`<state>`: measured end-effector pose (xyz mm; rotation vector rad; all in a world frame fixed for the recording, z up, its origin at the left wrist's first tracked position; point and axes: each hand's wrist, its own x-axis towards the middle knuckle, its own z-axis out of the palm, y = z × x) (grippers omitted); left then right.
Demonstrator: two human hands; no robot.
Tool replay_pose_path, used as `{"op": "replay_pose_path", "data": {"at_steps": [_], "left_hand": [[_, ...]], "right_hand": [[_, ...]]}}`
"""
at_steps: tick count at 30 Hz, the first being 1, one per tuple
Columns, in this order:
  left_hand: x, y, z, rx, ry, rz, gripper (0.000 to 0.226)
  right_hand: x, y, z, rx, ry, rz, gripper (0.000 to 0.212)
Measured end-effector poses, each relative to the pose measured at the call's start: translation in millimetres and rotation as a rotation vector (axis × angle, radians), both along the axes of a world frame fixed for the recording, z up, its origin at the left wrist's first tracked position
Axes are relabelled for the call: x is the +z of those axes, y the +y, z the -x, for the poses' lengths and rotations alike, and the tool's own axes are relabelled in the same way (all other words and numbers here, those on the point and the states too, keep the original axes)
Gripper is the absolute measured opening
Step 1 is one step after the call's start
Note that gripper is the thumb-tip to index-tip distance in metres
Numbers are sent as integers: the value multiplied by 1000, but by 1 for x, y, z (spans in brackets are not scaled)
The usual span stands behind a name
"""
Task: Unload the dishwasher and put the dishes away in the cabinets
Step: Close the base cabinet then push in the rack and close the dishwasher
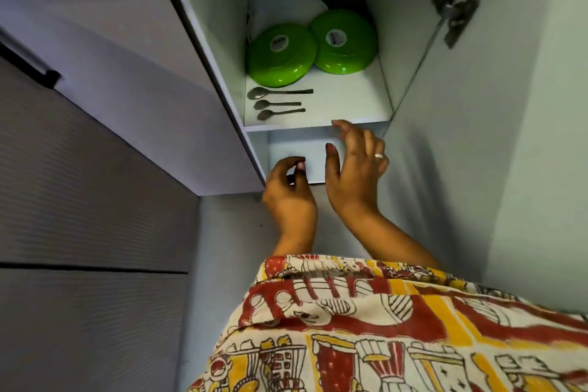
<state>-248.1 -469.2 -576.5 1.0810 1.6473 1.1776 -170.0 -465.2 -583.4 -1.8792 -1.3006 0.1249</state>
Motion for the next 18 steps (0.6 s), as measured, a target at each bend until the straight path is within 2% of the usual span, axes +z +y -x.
{"op": "replay_pose_path", "data": {"at_steps": [8, 11, 15, 18], "left_hand": [[69, -127, 14, -114, -86, -88, 12], [94, -152, 11, -164, -109, -95, 14], [140, -172, -20, -296, -104, -150, 13], [164, -187, -46, -391, -100, -211, 13]], "right_hand": [[113, -120, -9, -291, -62, -279, 37], [152, -149, -19, -370, -193, -296, 38], [199, -179, -57, -523, -325, -202, 40], [212, -201, -92, -593, -348, 47, 47]]}}
